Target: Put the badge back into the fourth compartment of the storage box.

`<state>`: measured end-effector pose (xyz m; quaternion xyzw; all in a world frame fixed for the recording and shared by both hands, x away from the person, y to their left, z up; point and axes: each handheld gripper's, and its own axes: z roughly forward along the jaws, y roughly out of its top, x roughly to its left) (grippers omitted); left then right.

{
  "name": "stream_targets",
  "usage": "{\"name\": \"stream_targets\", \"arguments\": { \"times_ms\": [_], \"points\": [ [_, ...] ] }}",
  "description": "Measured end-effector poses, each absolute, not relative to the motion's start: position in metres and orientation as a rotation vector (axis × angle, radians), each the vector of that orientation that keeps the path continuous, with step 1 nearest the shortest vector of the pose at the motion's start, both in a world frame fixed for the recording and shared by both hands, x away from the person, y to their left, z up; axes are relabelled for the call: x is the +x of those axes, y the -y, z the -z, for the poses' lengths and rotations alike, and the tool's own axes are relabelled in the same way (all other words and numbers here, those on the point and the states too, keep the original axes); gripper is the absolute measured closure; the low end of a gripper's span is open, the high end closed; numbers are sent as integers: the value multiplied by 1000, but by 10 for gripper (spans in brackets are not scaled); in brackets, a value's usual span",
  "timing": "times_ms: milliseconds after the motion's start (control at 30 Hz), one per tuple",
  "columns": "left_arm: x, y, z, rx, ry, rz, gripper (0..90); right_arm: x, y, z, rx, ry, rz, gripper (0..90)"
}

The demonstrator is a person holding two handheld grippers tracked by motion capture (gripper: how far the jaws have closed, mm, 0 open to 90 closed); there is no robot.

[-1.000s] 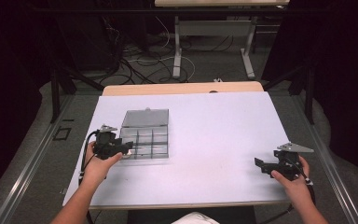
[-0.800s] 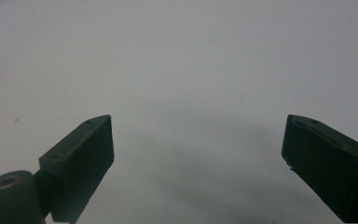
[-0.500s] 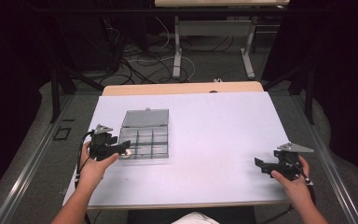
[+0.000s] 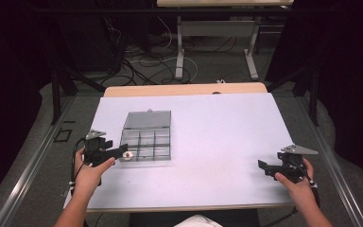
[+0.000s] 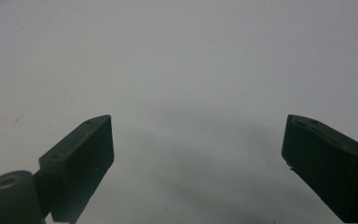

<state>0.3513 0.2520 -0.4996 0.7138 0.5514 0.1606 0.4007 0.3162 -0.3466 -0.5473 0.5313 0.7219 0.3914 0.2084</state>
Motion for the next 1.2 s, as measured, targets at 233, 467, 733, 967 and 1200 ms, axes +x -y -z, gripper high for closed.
{"name": "stream_targets", "arguments": {
  "times_ms": [233,467,733,967,1200],
  "points": [
    [350,-261,505,1805,-1409,-419,213,316,346,547,1492,-2006,-1090,87],
    [351,-268,514,1809,-1412,-443,154,316,346,548,1486,-2001,-1089,87],
    [350,-274,520,1790,-1411,-462,78,316,347,547,1485,-2009,-1090,87],
    [350,-280,525,1789,-1424,-476,7,316,347,547,1482,-2010,-1090,87],
    [349,-287,530,1753,-1448,-491,7,316,347,547,1480,-2012,-1091,87]
  ]
}}
